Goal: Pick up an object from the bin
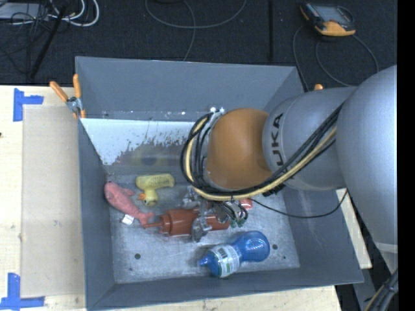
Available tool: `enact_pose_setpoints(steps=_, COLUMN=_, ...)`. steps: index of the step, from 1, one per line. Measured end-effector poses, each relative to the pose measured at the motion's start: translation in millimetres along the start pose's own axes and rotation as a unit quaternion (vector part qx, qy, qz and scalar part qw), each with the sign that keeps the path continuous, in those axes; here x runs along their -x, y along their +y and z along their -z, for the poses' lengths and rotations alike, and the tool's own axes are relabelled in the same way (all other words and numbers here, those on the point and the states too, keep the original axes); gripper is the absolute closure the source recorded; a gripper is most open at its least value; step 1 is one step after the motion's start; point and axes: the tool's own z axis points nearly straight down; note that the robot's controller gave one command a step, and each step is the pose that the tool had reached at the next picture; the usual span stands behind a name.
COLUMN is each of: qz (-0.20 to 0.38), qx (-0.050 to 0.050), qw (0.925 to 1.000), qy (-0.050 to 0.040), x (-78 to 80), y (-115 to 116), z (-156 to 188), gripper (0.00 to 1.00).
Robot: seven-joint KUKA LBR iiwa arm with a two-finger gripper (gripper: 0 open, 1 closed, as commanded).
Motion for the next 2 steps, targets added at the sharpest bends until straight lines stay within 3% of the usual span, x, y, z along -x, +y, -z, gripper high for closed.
enact_pose_setpoints(steps=2, qz=-0.001, qx=-0.001, qw=1.0000, qy=-0.0050, x=2.7, y=-0.8, z=22.7, gripper=1.00)
